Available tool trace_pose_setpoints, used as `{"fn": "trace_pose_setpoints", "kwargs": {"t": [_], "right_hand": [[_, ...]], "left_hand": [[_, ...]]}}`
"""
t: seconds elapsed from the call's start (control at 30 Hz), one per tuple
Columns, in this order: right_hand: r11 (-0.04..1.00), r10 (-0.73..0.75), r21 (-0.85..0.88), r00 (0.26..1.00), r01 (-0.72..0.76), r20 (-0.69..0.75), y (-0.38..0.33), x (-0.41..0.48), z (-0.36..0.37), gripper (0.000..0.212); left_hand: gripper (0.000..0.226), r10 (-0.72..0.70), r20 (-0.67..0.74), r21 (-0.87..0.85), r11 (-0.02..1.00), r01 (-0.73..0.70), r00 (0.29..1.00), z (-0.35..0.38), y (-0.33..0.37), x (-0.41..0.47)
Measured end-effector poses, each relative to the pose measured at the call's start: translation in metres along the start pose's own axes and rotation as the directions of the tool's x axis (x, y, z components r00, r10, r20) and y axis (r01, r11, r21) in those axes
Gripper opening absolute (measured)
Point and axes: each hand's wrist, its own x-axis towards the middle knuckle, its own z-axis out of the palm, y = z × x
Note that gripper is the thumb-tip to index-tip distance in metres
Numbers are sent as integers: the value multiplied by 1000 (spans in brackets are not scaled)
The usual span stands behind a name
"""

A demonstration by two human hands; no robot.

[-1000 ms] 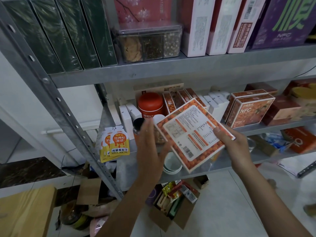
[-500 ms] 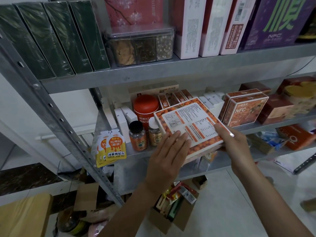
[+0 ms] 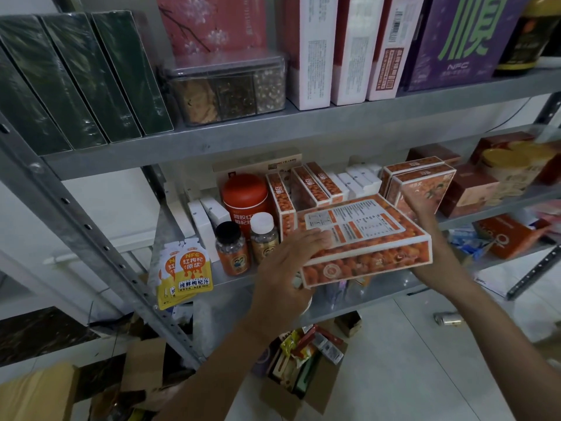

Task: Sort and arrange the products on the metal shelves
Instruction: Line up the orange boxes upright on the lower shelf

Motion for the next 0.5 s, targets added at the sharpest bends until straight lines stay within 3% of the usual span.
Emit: {"fn": "trace_pose_setpoints", "kwargs": {"t": [0.17,0.3,0.4,0.5], "right_hand": [[997,14,70,999,-16,29,14,3,-15,53],[954,137,252,984,-162,114,25,-7,-22,44],[949,146,261,980,-177,134,29,-18,-17,46],[946,170,267,983,-183,71,28,-22,-9,47]], "left_hand": [[45,-277,106,-323,899,296,955,-4,-3,11],[41,-431,257,-412,761,502,865,-9,-23,16],[40,-462,315,-474,680,559,829,-5,-37,15],[43,-500,375,-580,531,618,781,2,-49,13]]}}
